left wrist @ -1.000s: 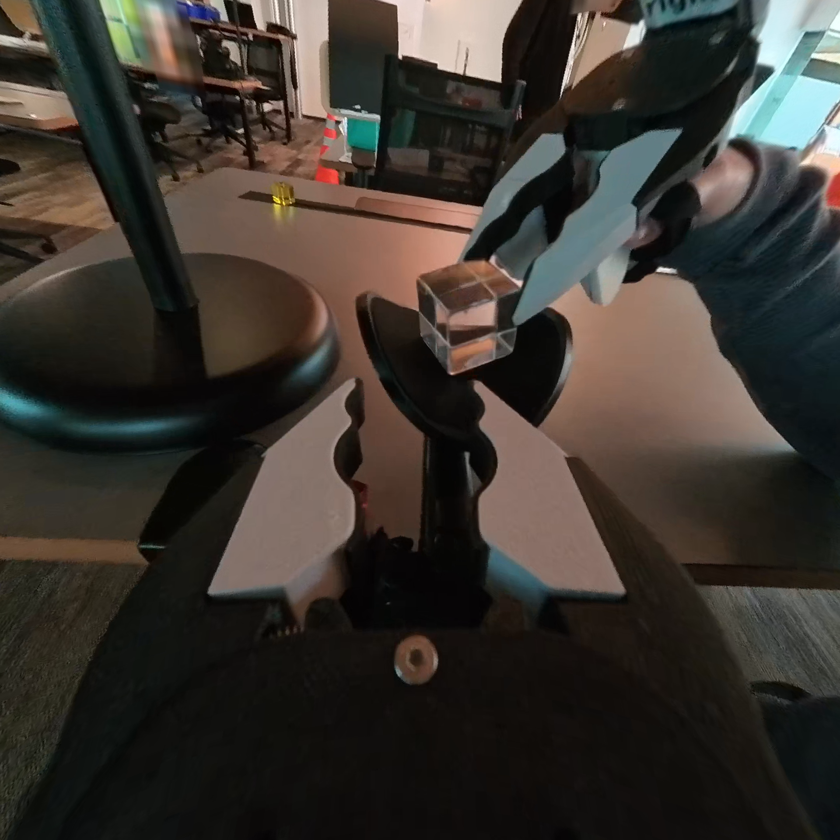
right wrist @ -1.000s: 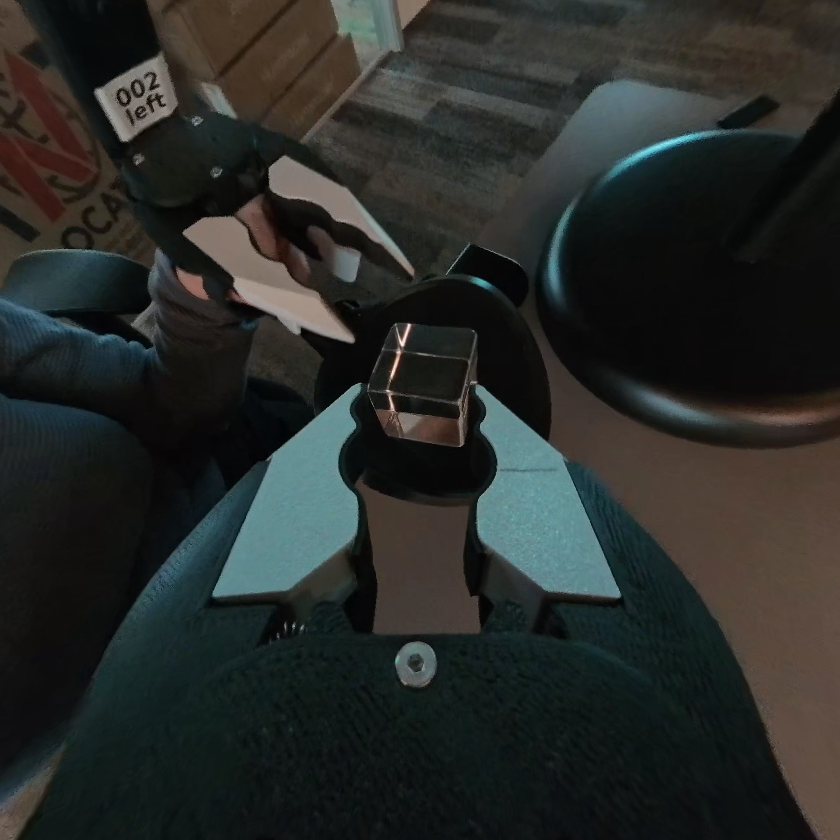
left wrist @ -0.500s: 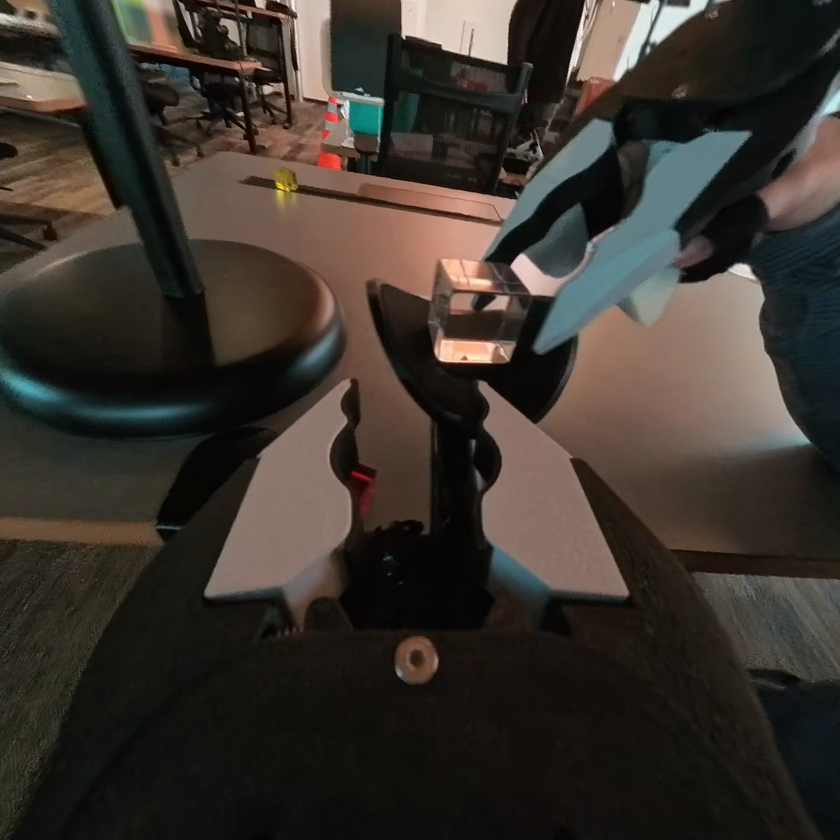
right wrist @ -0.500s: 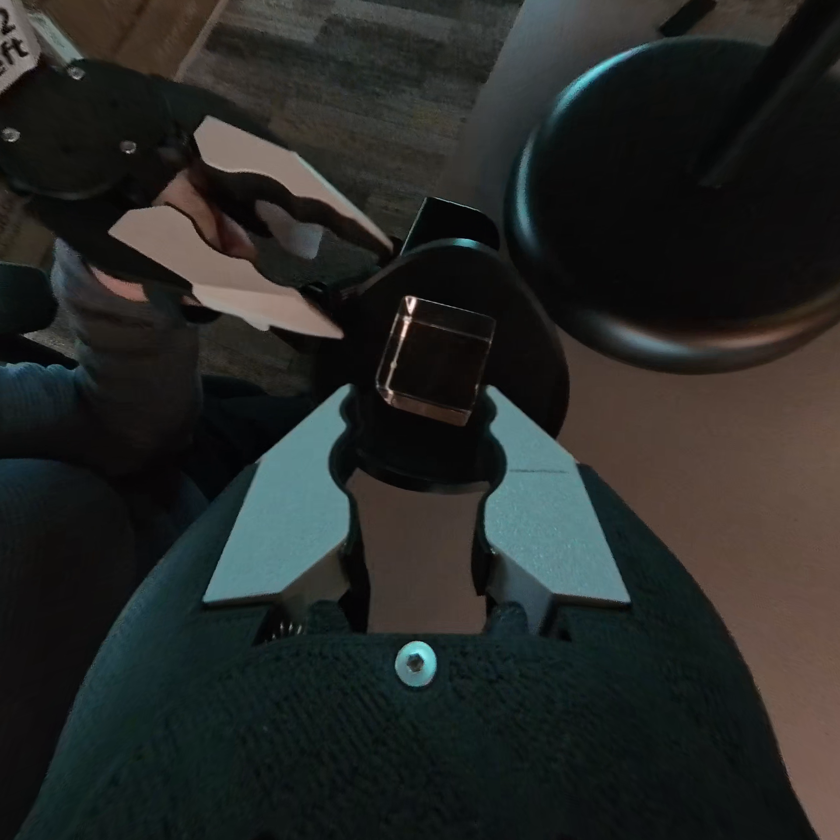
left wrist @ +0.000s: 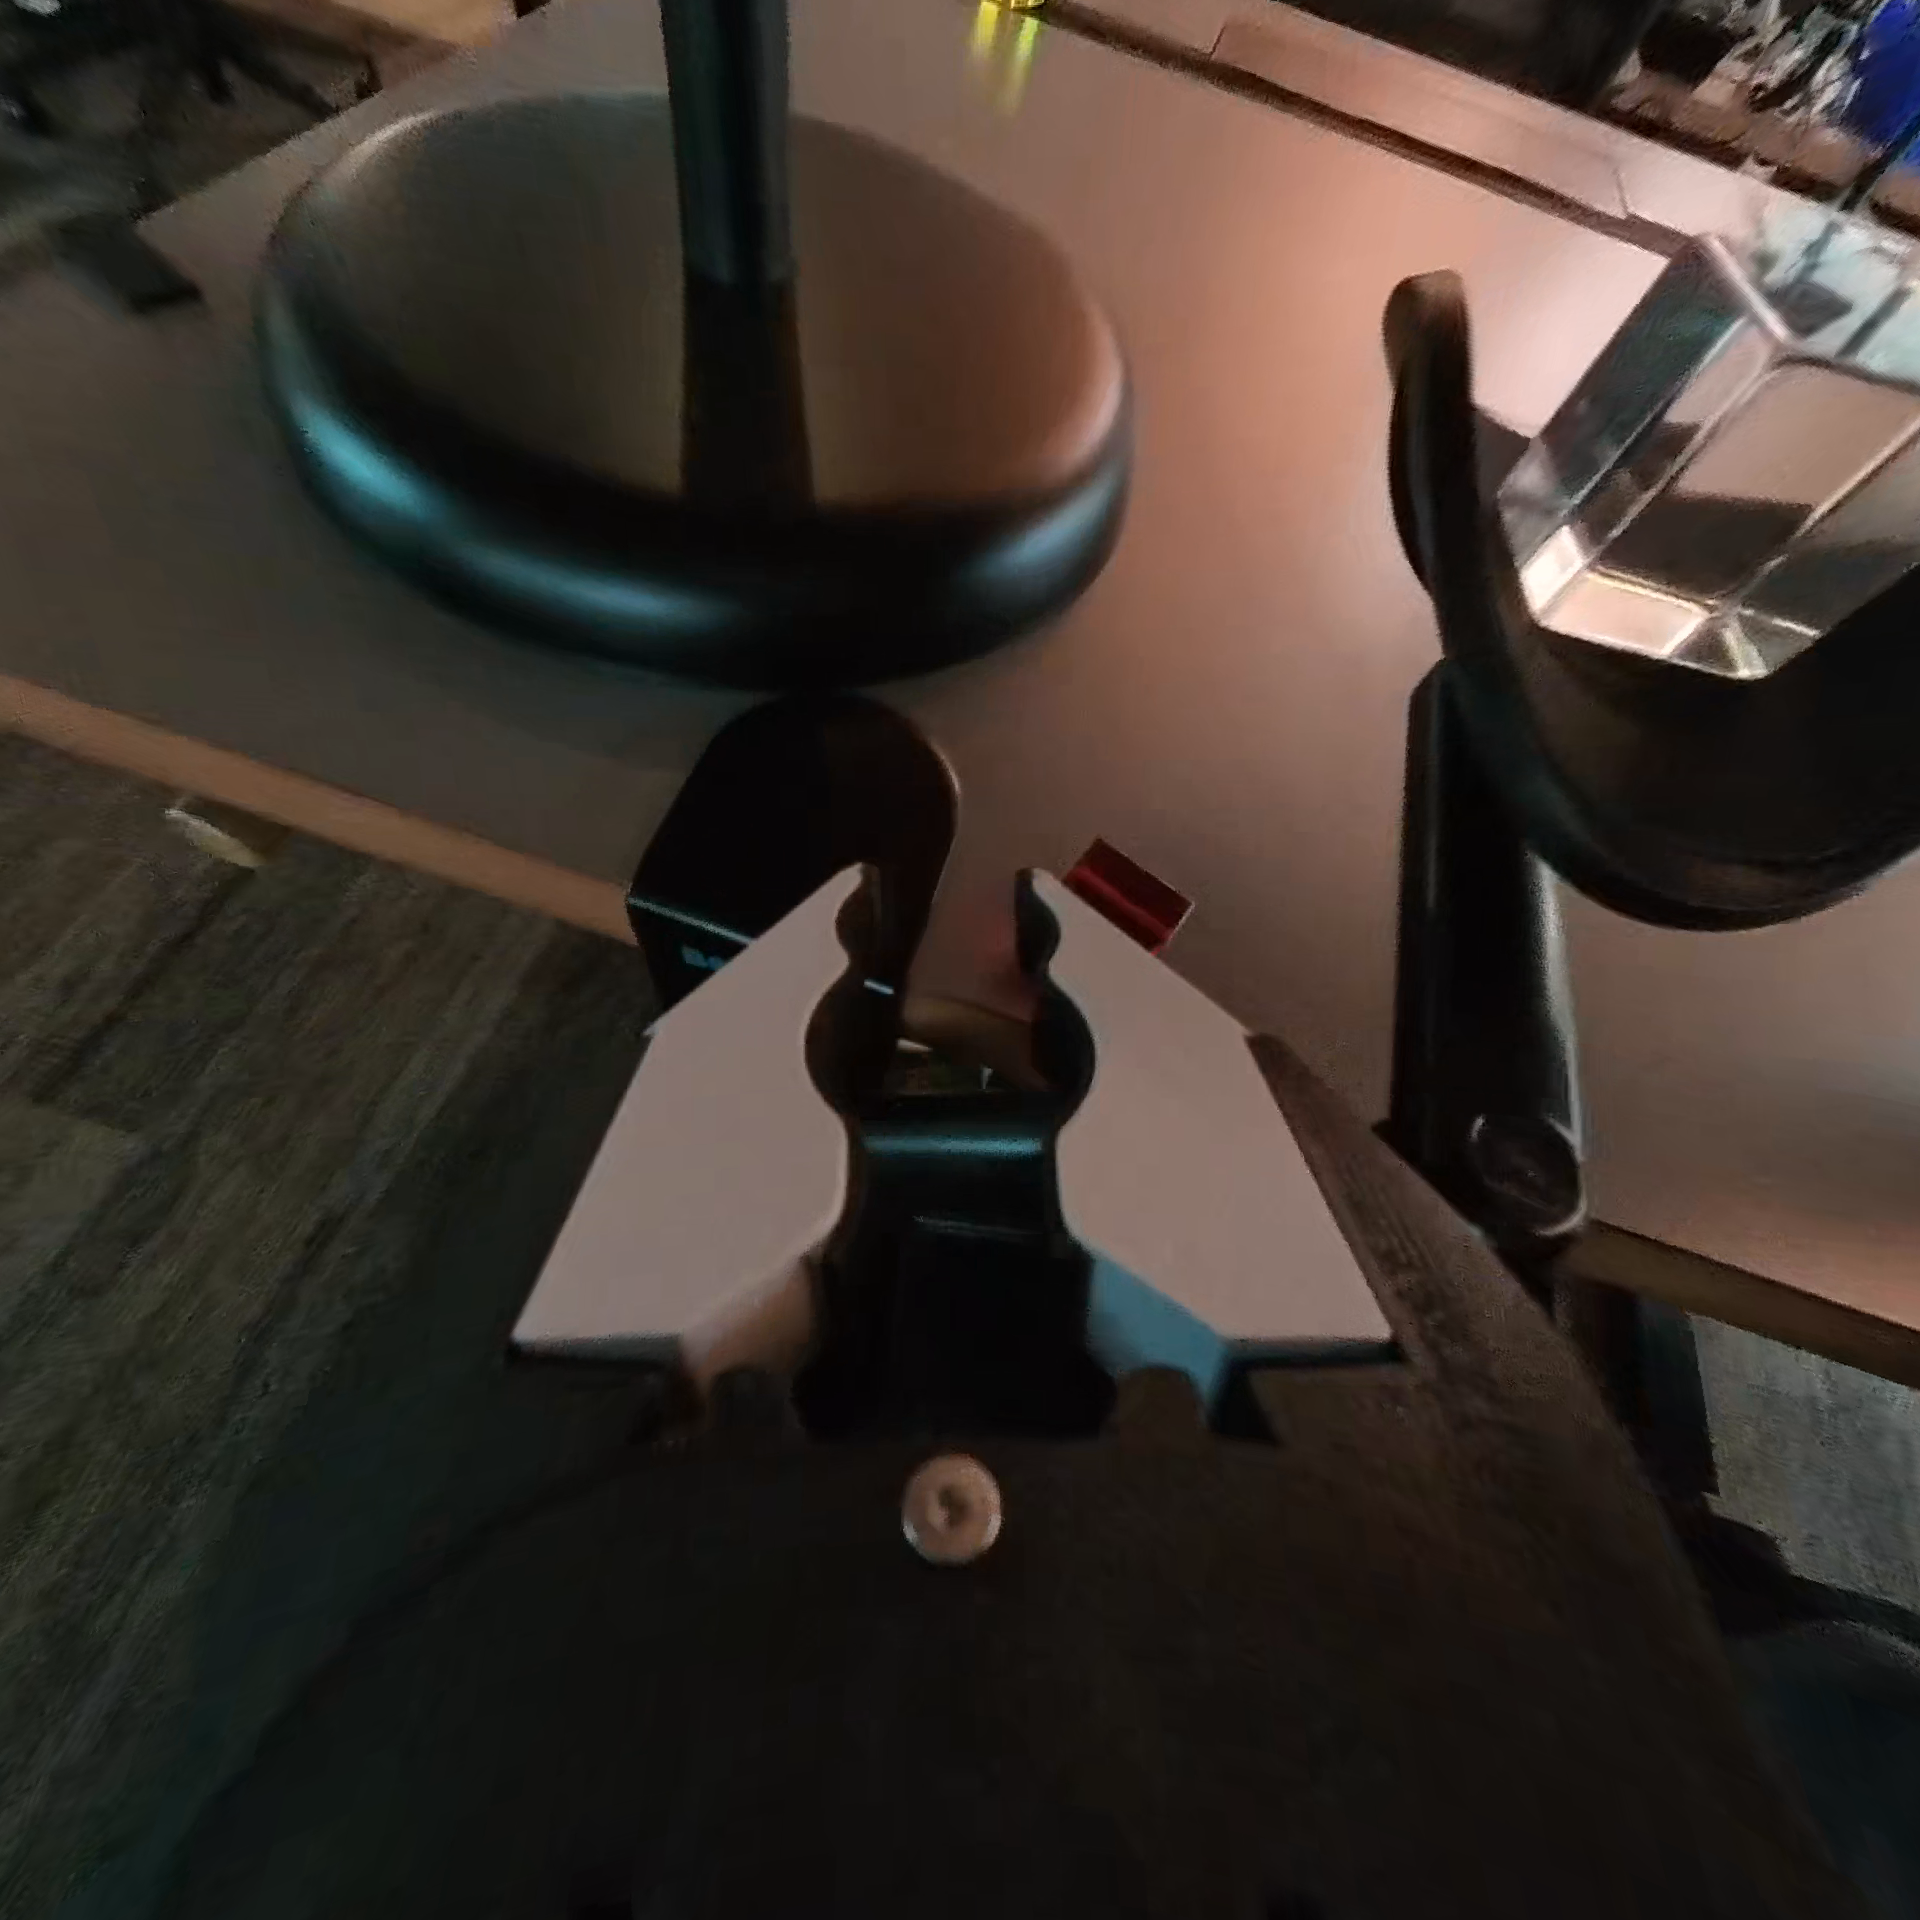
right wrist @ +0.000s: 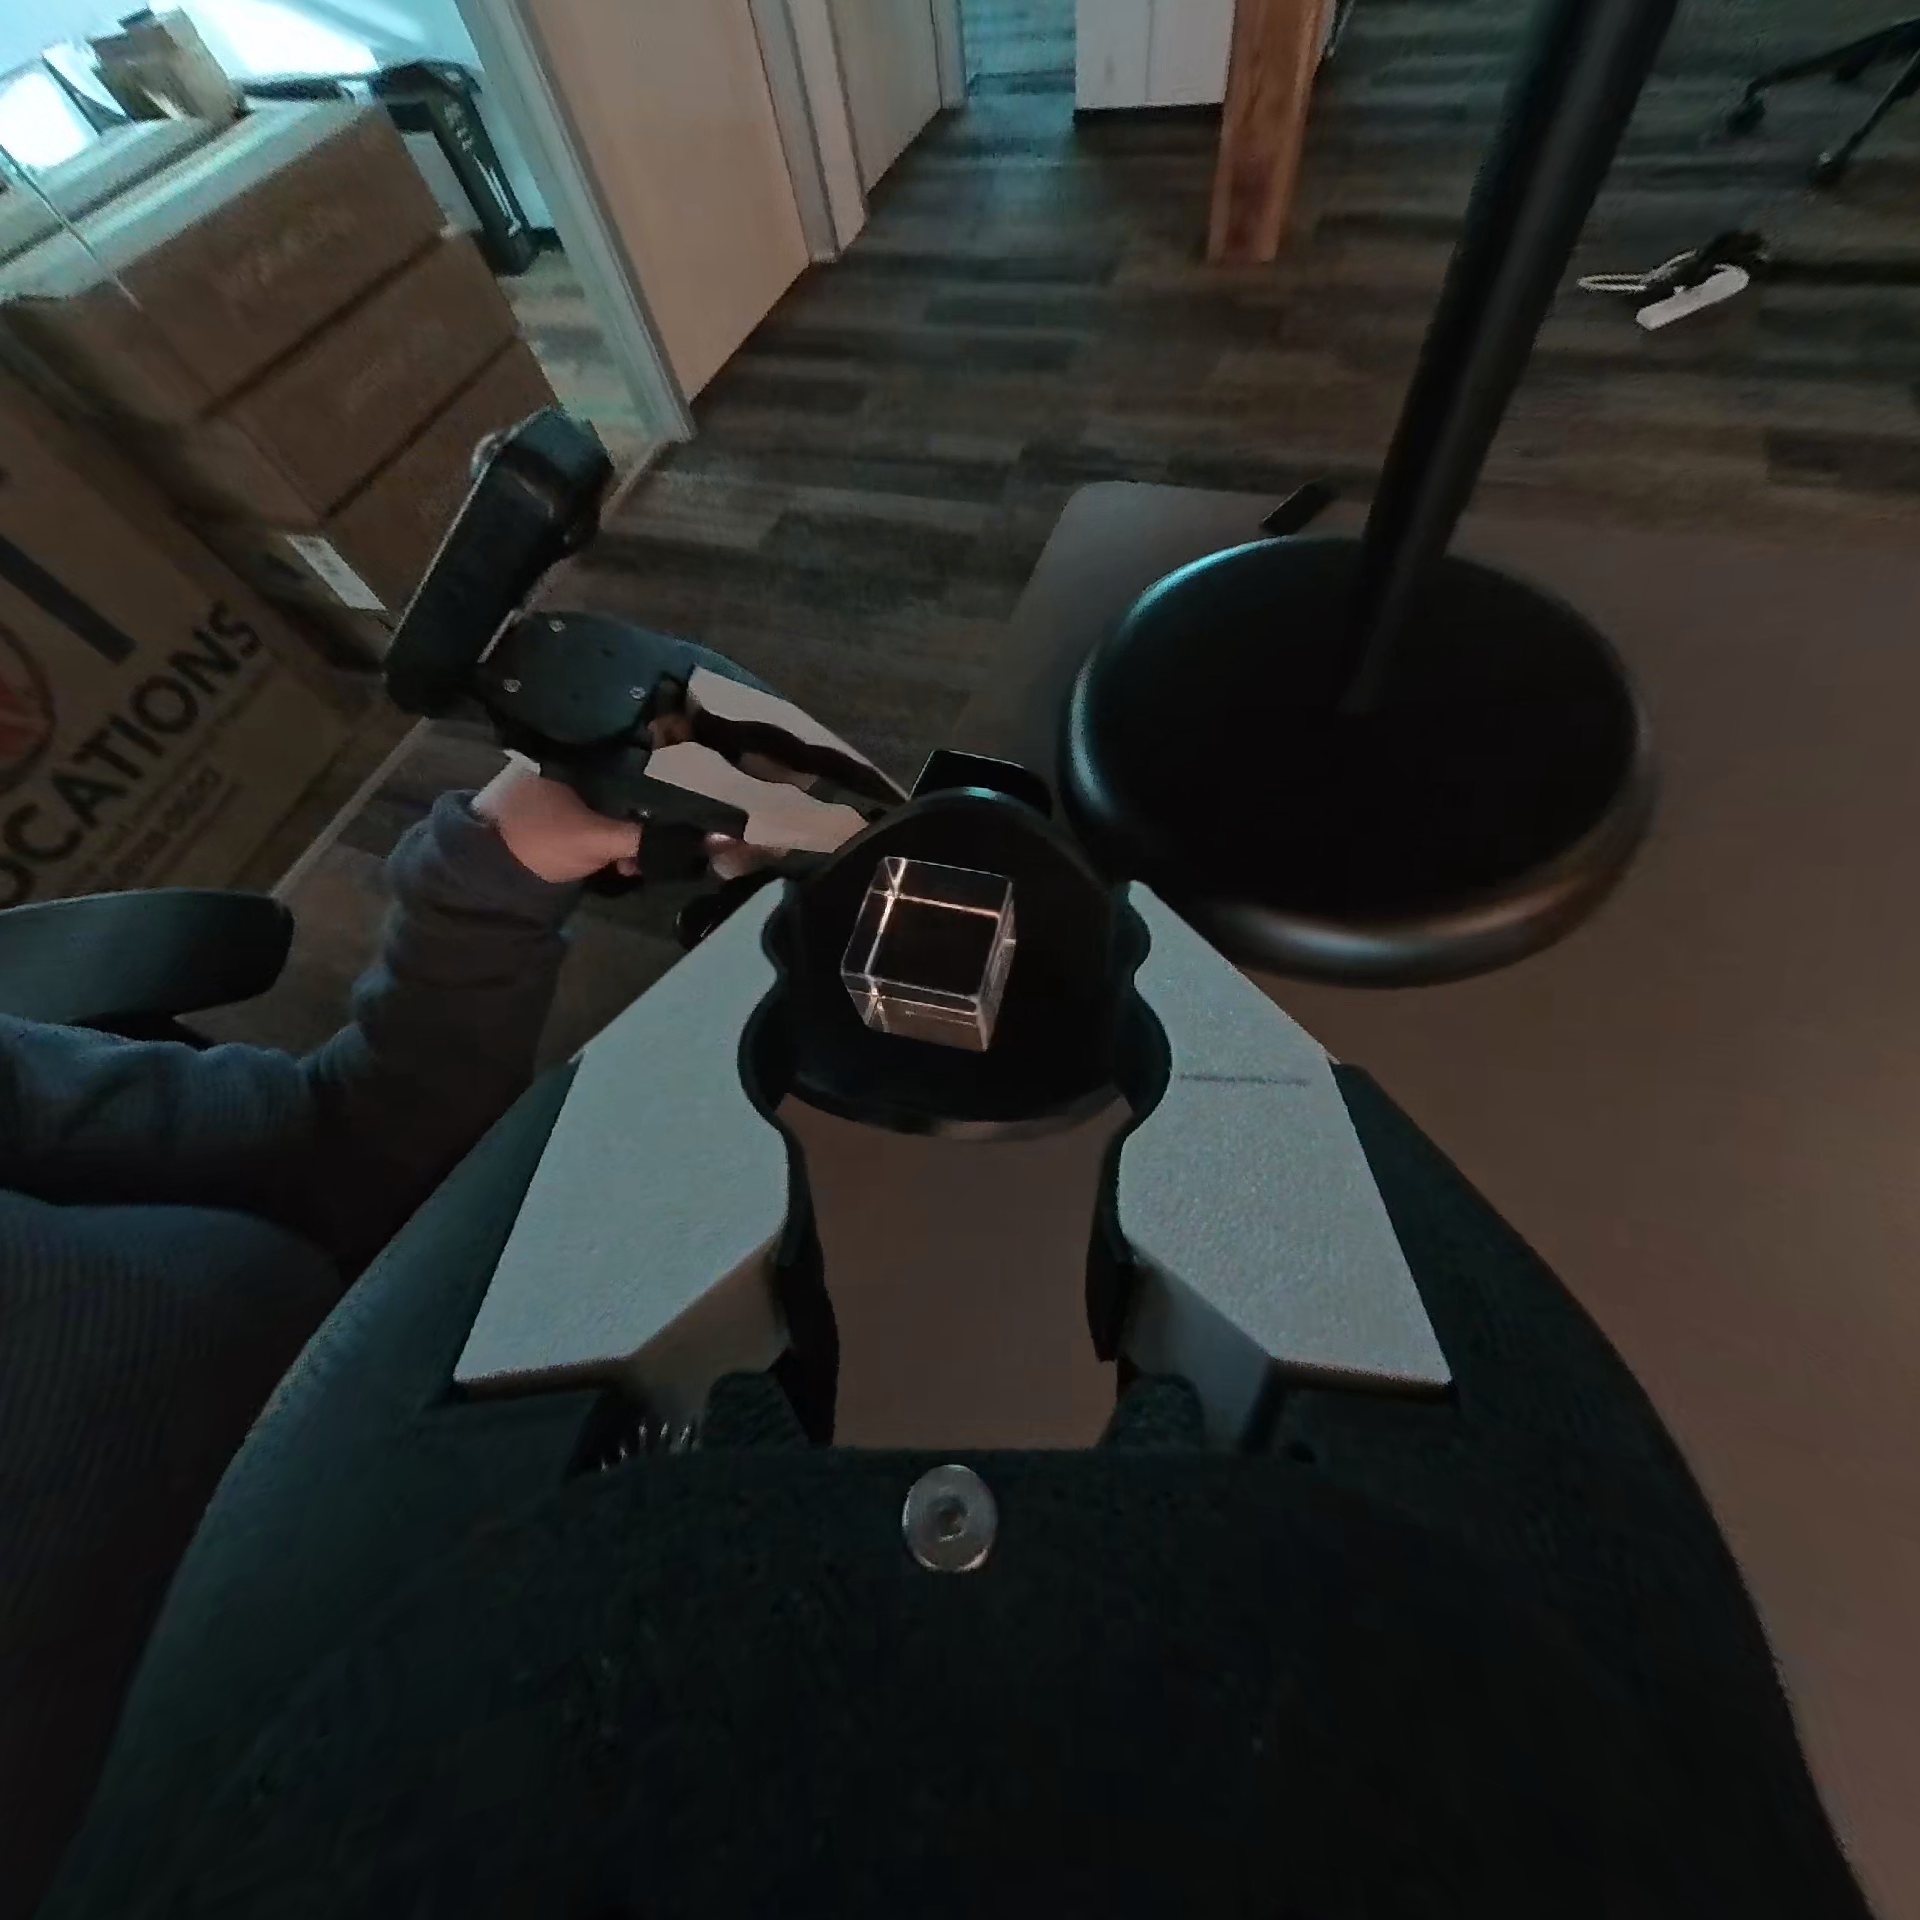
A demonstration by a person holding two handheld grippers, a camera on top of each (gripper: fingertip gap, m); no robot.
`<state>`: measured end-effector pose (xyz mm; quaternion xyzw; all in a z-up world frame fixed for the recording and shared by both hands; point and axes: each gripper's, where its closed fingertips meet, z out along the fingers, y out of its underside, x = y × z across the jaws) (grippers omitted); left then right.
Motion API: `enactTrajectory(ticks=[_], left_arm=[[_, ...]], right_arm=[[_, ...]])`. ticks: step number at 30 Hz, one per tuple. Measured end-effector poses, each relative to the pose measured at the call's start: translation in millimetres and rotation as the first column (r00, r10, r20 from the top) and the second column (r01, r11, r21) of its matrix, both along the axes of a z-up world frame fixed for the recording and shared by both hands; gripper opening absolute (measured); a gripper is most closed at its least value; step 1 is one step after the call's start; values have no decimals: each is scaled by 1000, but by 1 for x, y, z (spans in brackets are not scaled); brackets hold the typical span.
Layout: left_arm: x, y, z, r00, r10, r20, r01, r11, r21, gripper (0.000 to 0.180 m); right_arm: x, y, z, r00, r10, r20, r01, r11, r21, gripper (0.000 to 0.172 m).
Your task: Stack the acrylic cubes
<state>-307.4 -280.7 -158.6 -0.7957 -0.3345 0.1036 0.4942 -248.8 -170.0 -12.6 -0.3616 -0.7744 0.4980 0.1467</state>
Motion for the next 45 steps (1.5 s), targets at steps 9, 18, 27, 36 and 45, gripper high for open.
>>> enactTrajectory(ticks=[9, 18, 27, 36, 45], left_arm=[[8, 12, 30, 955, -277, -102, 289, 950, 120, 40], [27, 23, -16, 787, -534, 309, 614, 729, -302, 40], [4, 21, -9, 854, -515, 75, 493, 753, -436, 28], [55, 13, 133, 638, -99, -763, 275, 955, 107, 27], [94, 32, 153, 467, 40, -883, 263, 948, 181, 27]], right_arm=[[-1, 7, 3, 1000, -3, 4, 3, 1000, -19, 55], [-1, 12, 8, 1000, -7, 6, 8, 999, -52, 54], [0, 9, 14, 1000, 15, -11, -16, 995, -94, 51], [23, -55, 31, 967, 250, -51, -254, 916, -312, 40], [41, -107, 0, 928, 370, -35, -369, 904, -218, 34]])
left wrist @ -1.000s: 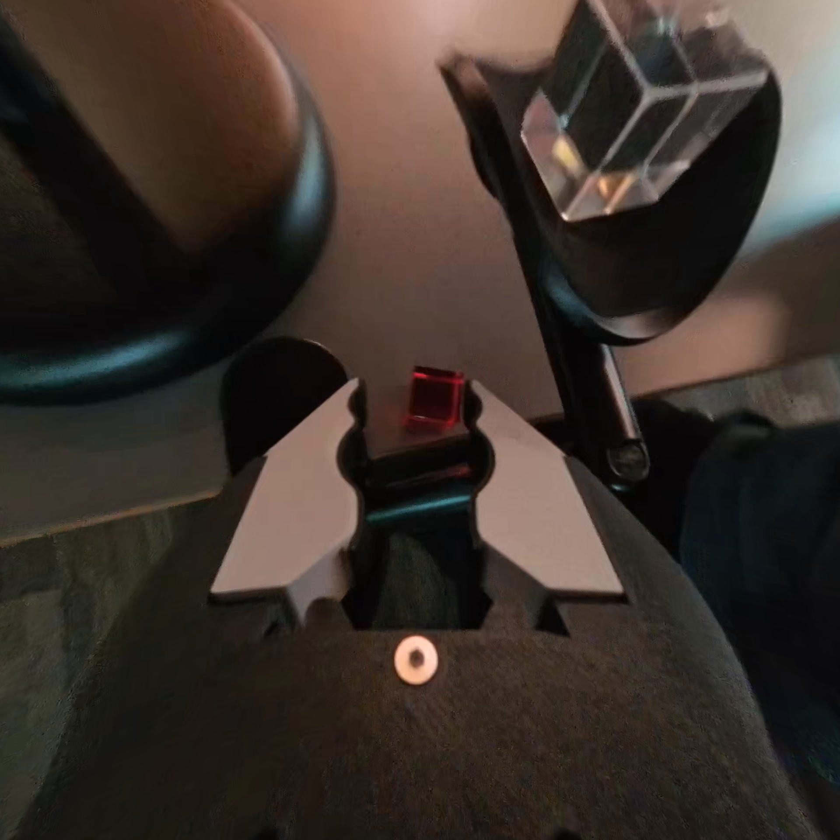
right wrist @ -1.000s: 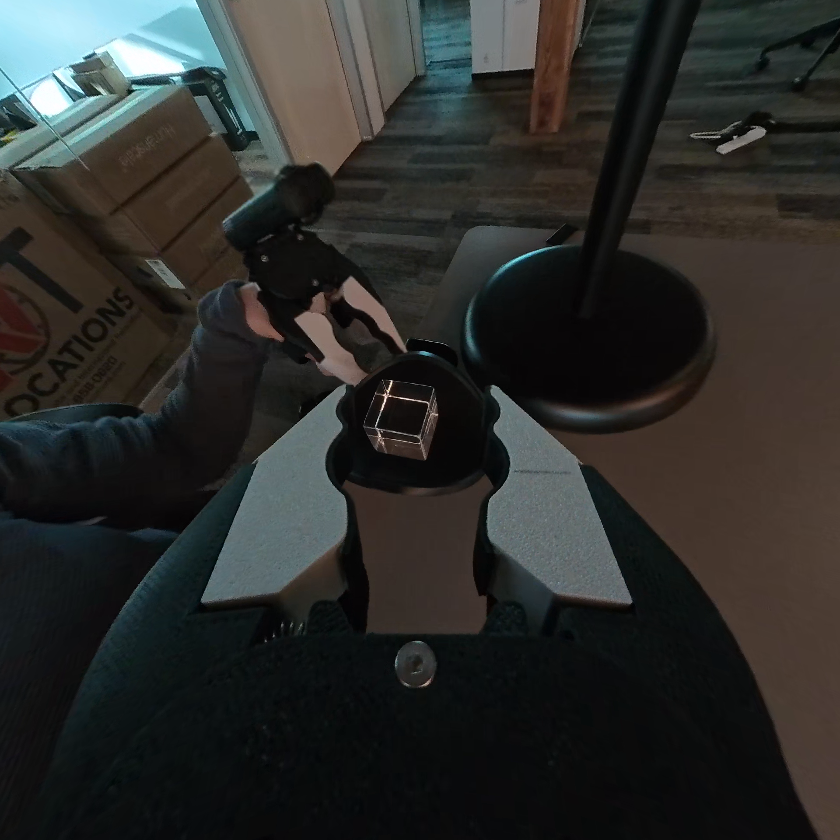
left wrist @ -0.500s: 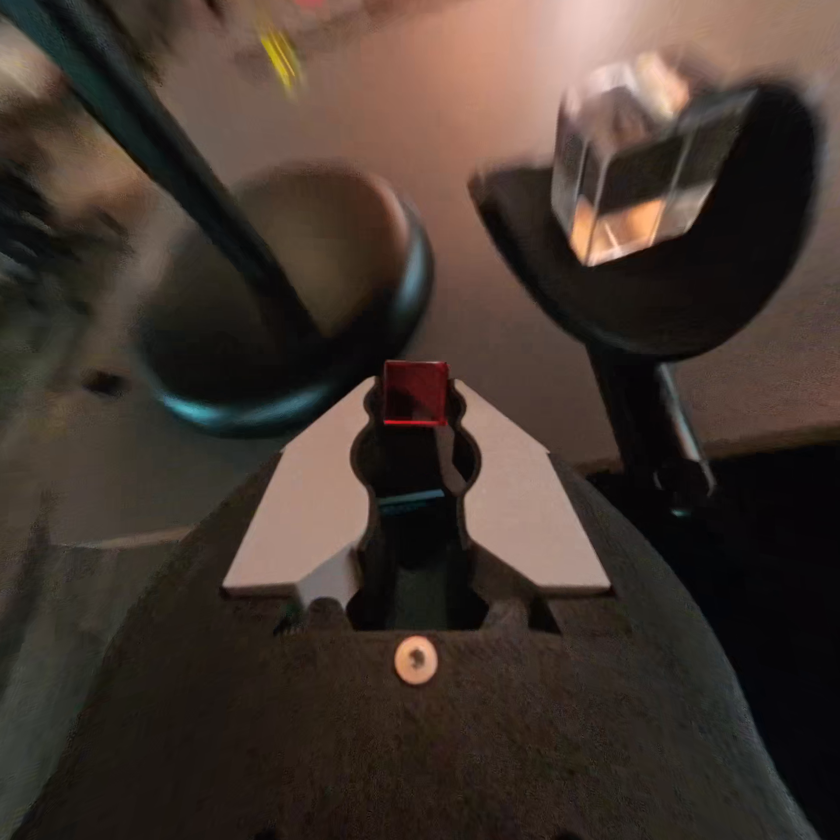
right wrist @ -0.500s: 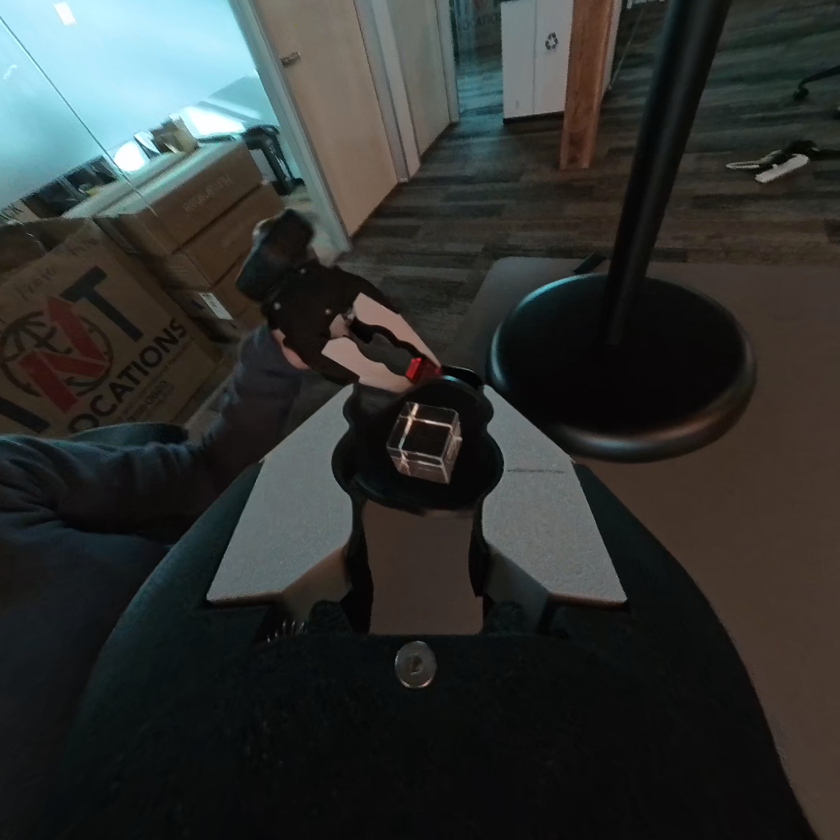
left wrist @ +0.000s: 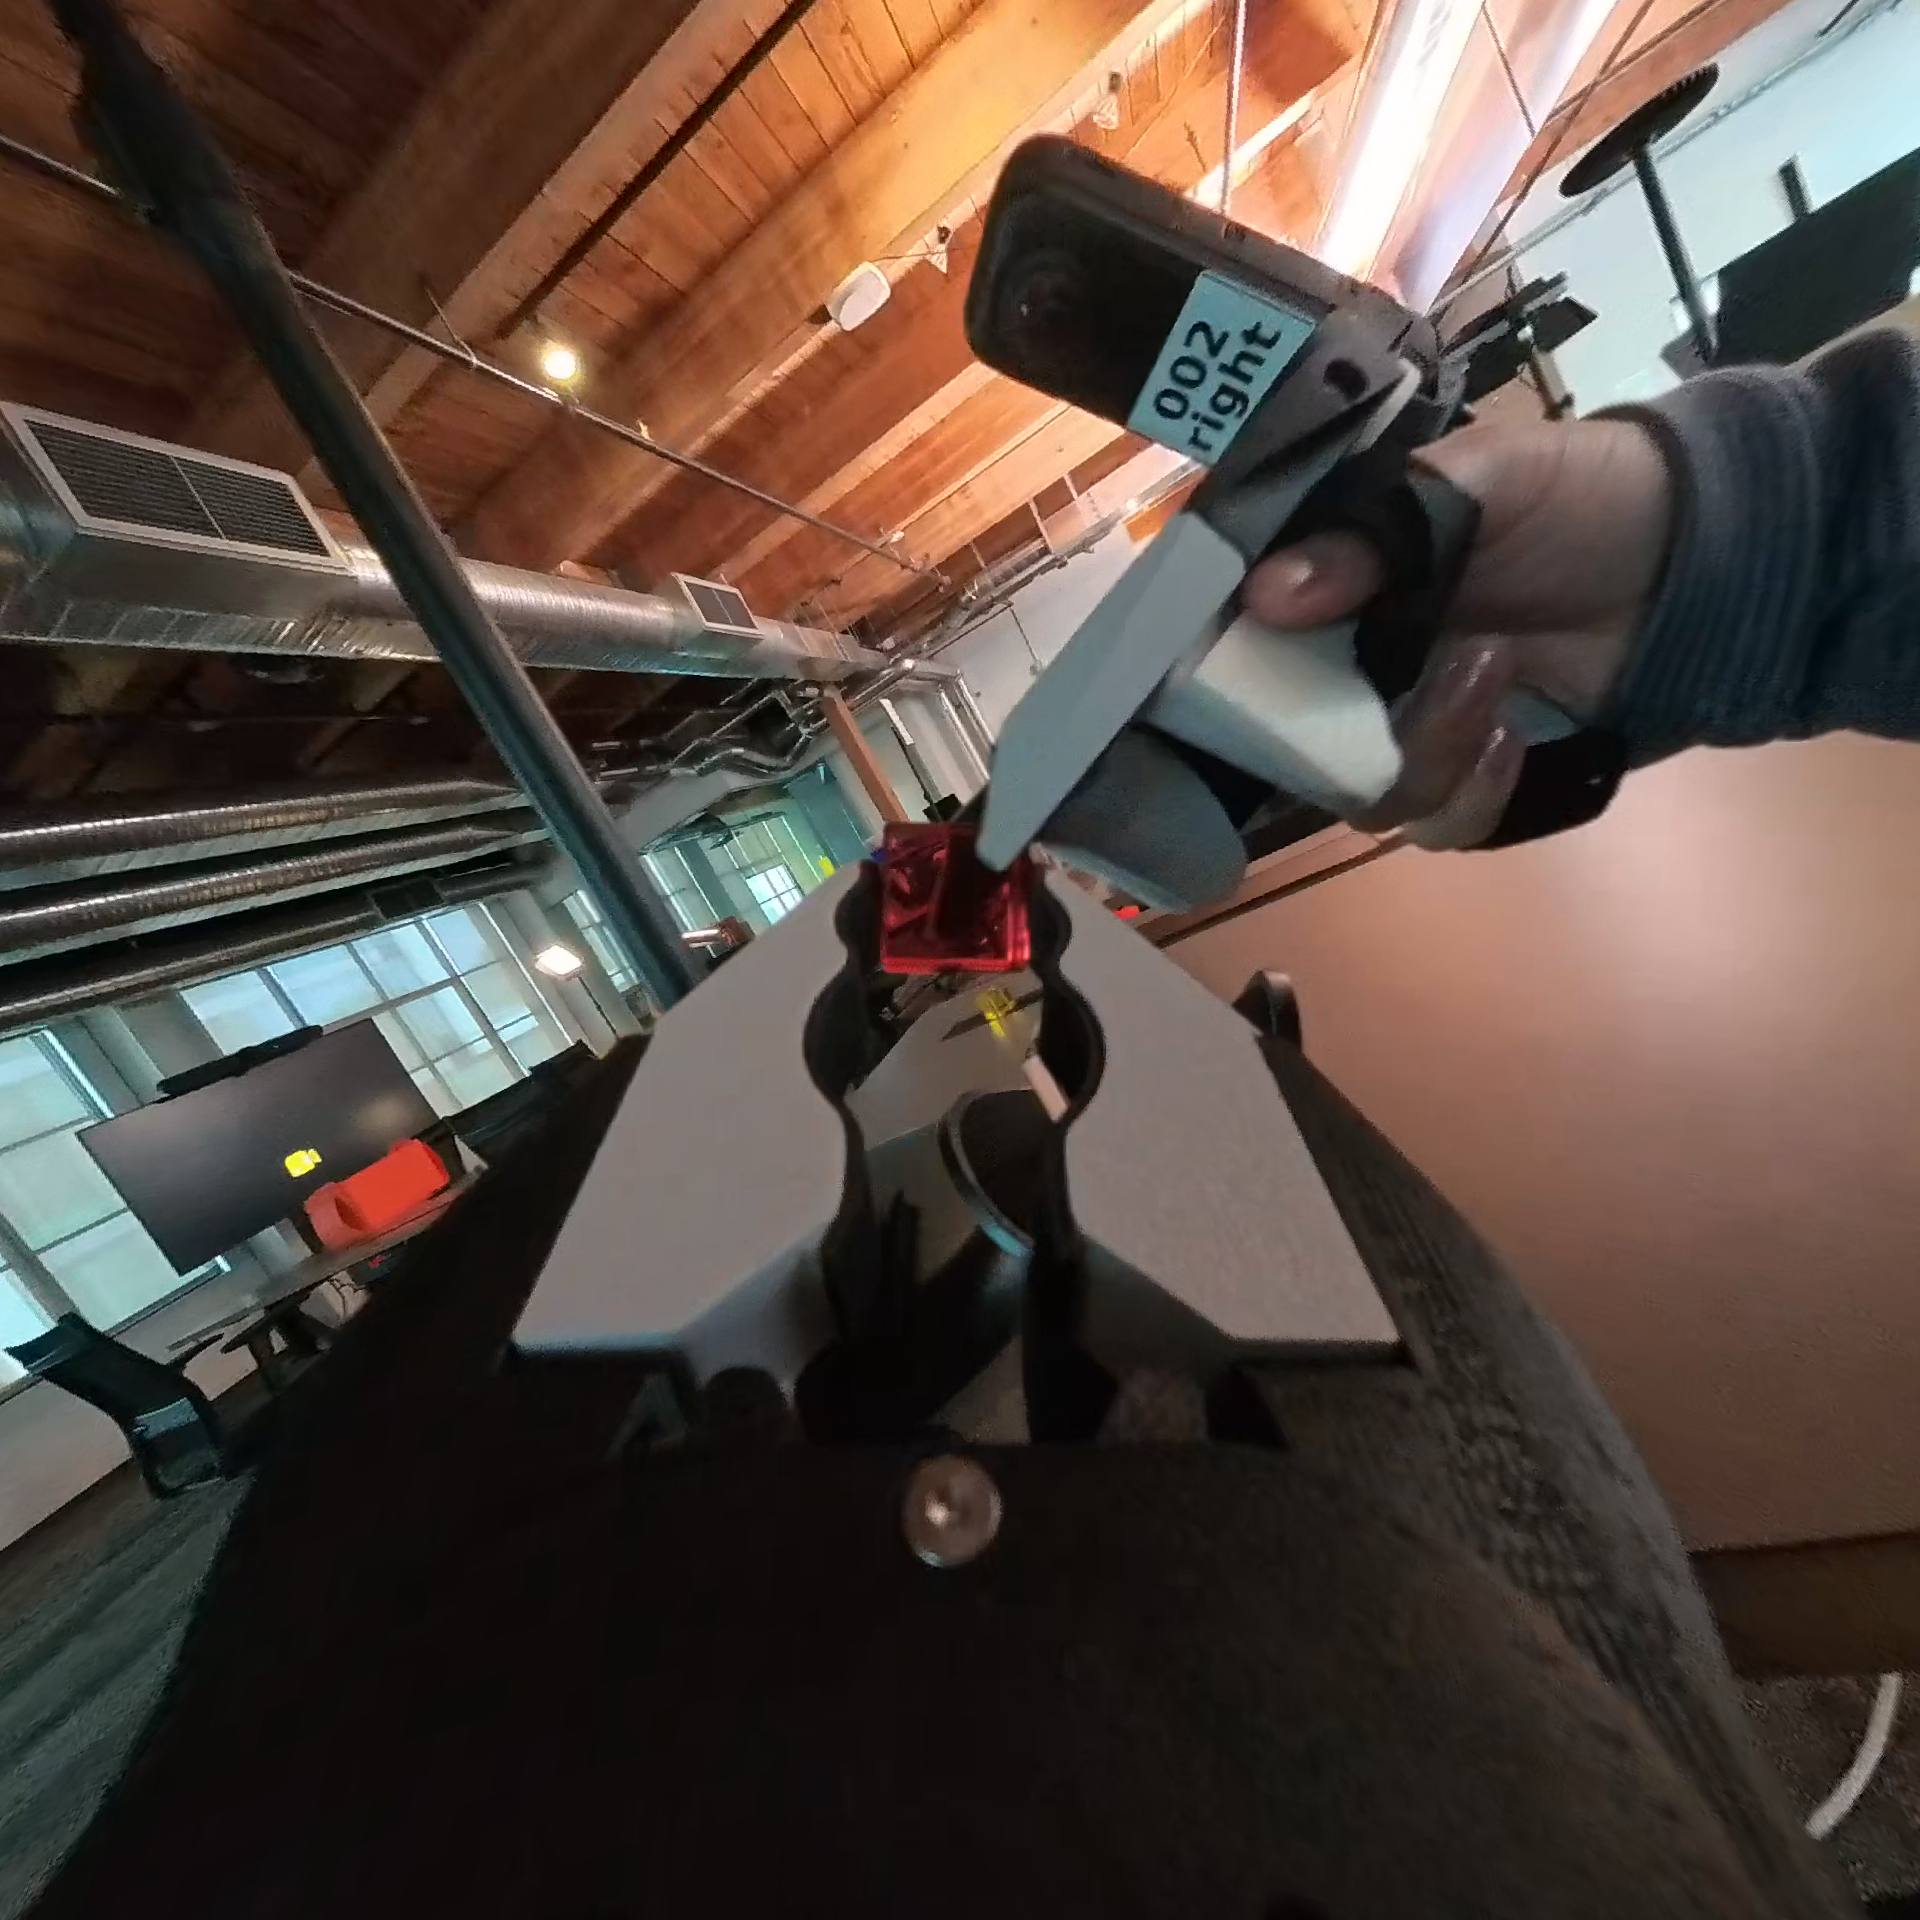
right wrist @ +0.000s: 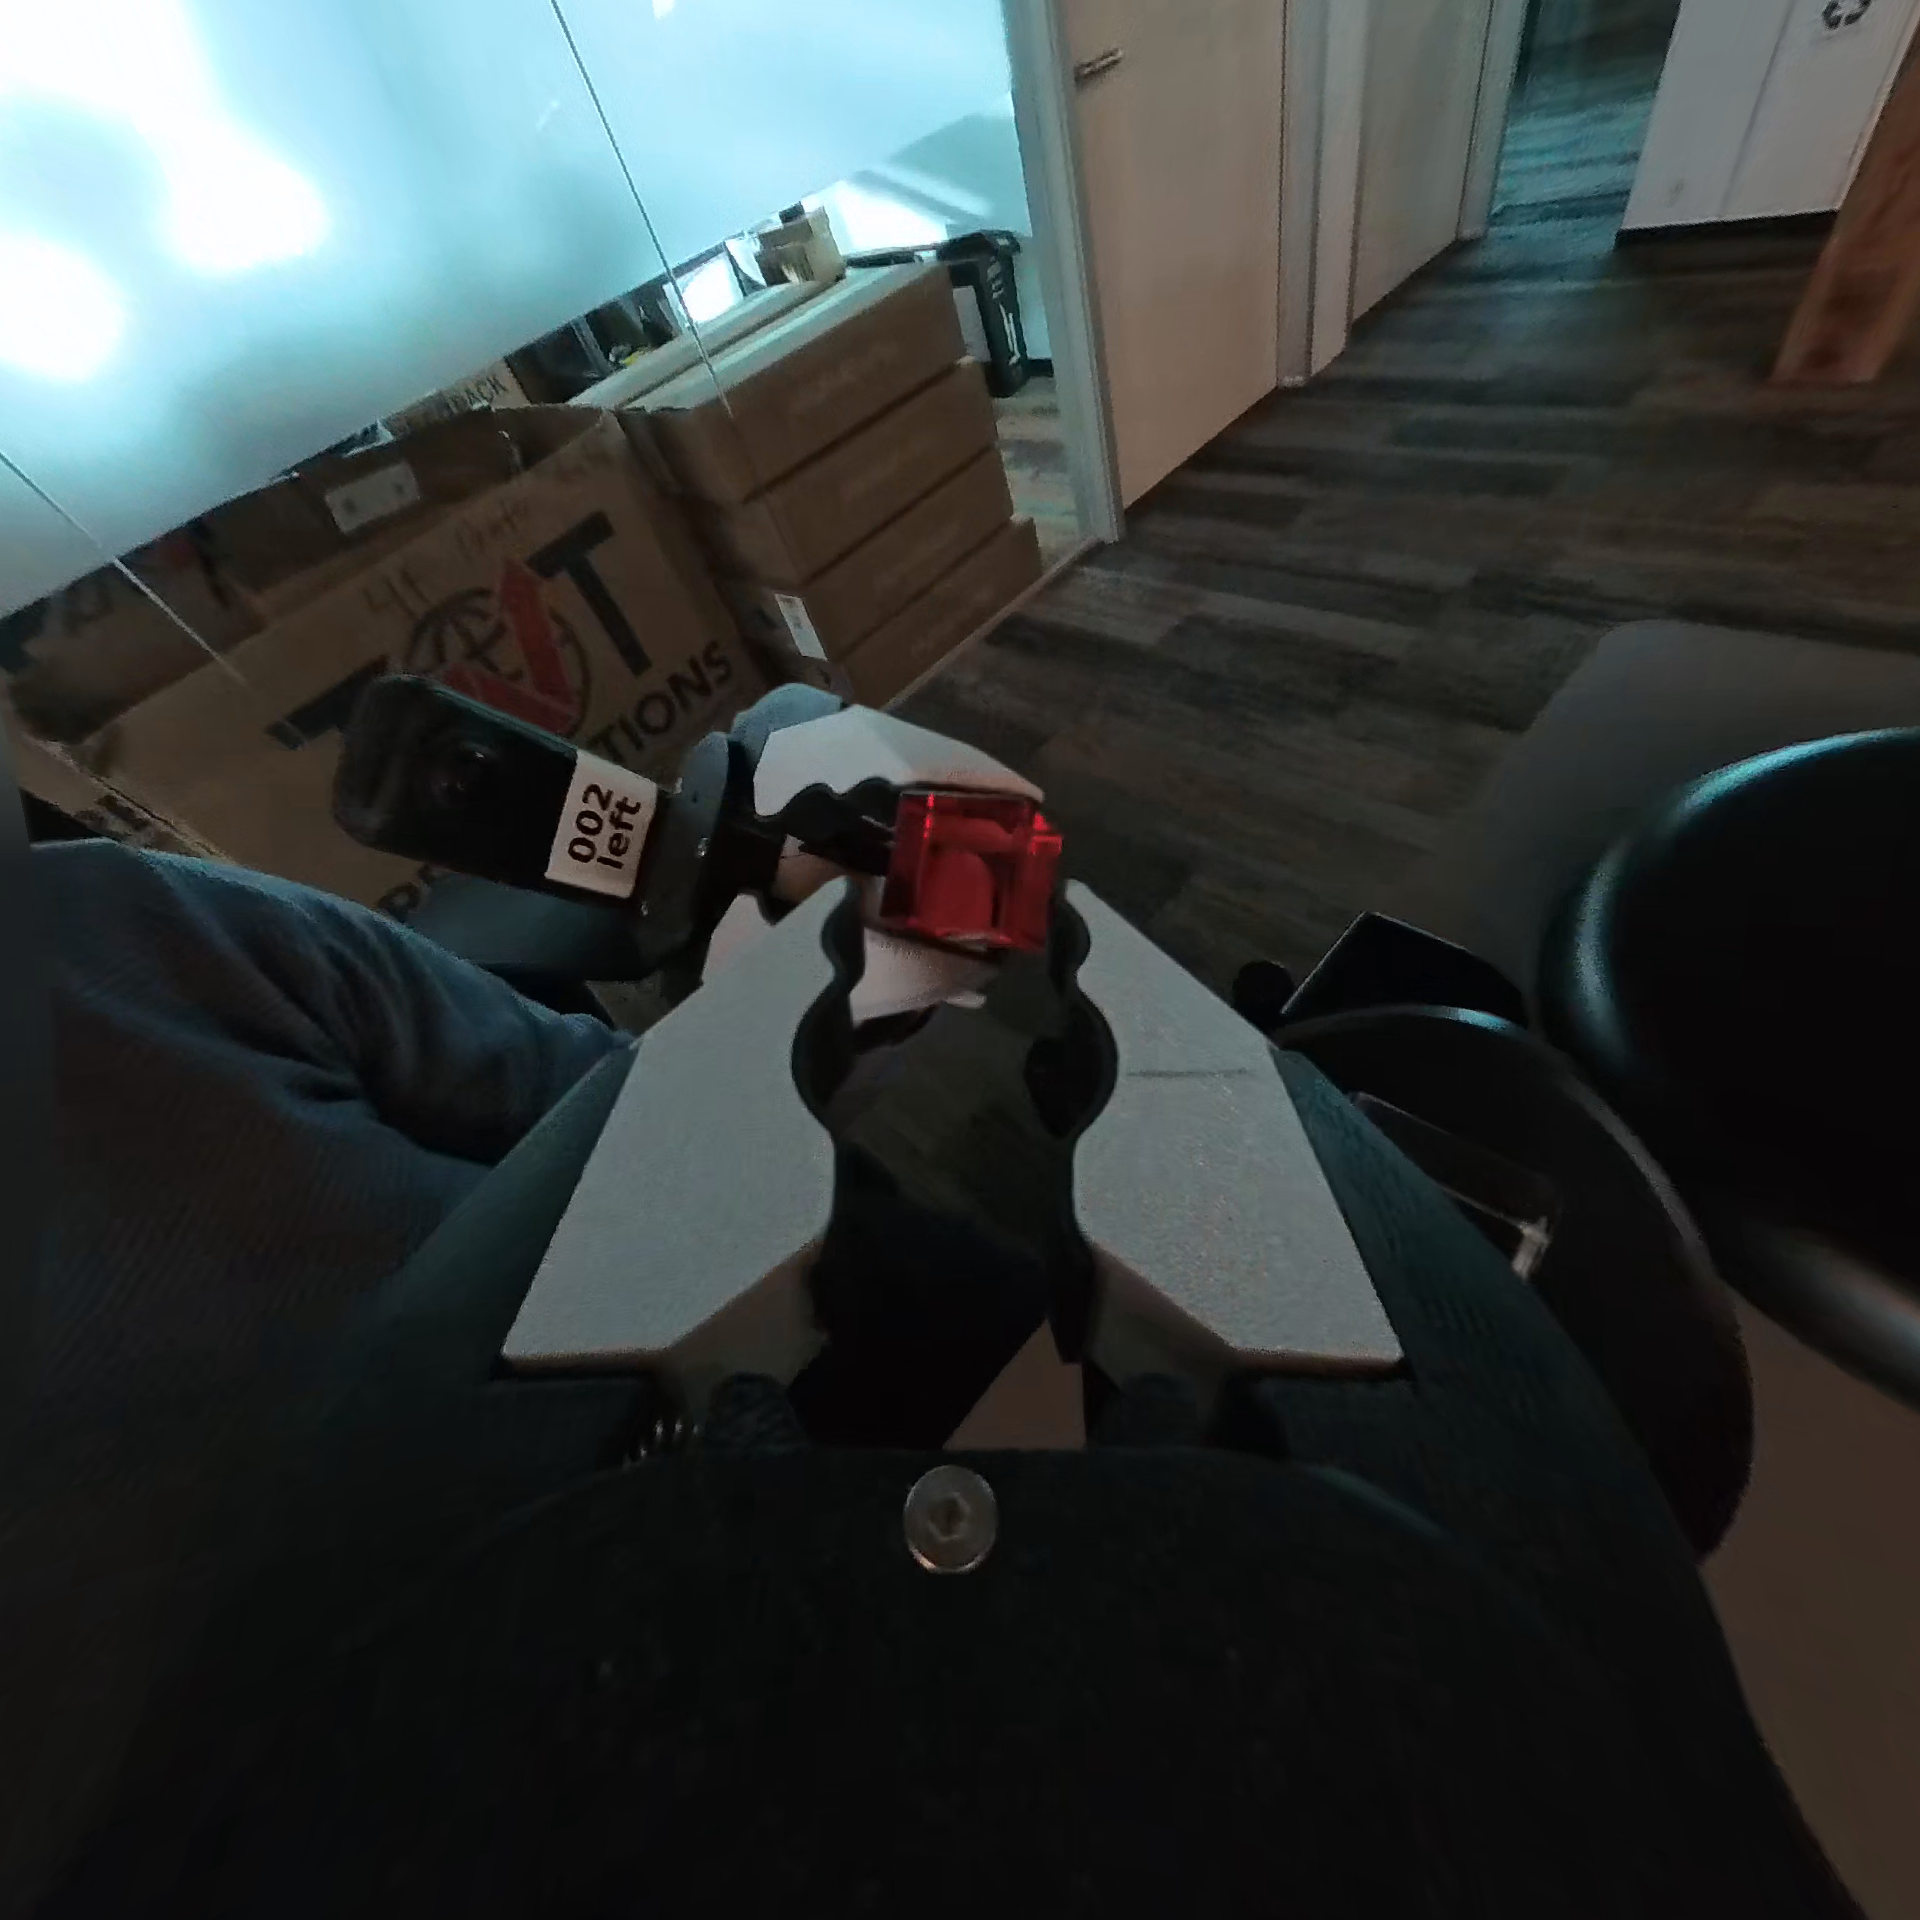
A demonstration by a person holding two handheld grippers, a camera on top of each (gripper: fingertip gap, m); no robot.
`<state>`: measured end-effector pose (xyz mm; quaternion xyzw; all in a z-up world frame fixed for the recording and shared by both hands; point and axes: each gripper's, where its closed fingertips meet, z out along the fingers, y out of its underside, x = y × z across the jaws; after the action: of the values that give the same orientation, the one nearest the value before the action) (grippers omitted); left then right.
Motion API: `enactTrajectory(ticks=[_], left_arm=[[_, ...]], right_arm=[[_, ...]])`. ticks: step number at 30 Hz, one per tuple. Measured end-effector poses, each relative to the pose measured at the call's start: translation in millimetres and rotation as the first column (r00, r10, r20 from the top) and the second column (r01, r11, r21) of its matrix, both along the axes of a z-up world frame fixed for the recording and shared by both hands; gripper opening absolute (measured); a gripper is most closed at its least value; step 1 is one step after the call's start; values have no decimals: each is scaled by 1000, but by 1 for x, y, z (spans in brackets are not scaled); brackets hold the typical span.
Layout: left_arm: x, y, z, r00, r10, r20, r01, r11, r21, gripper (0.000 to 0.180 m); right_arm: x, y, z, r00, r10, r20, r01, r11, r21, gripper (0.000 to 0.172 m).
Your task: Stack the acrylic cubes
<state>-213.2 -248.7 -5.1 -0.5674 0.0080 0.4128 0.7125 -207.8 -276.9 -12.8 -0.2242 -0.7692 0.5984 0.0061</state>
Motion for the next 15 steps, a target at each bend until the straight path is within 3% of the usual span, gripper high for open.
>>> enactTrajectory(ticks=[4, 8, 9, 12, 15], left_arm=[[0, 1, -1, 999, 43, -29, -43, 999, -2, 27], [-3, 4, -4, 998, 57, -5, -57, 998, -2, 28], [-5, 1, -3, 997, 75, -7, -75, 997, 12, 36], [-9, -6, -2, 996, 86, 18, -87, 996, 36, 36], [-17, -15, 3, 993, 102, 59, -107, 991, 86, 34]], right_arm=[[-3, 1, 5, 999, -23, -43, 22, 1000, -17, 26], [-10, 13, 2, 993, -85, -76, 91, 993, 69, 25], [-16, 22, 3, 987, -137, -84, 145, 985, 98, 24], [-31, 57, -7, 955, -284, -89, 297, 920, 254, 23], [-35, 74, -11, 932, -351, -87, 360, 872, 332, 24]])
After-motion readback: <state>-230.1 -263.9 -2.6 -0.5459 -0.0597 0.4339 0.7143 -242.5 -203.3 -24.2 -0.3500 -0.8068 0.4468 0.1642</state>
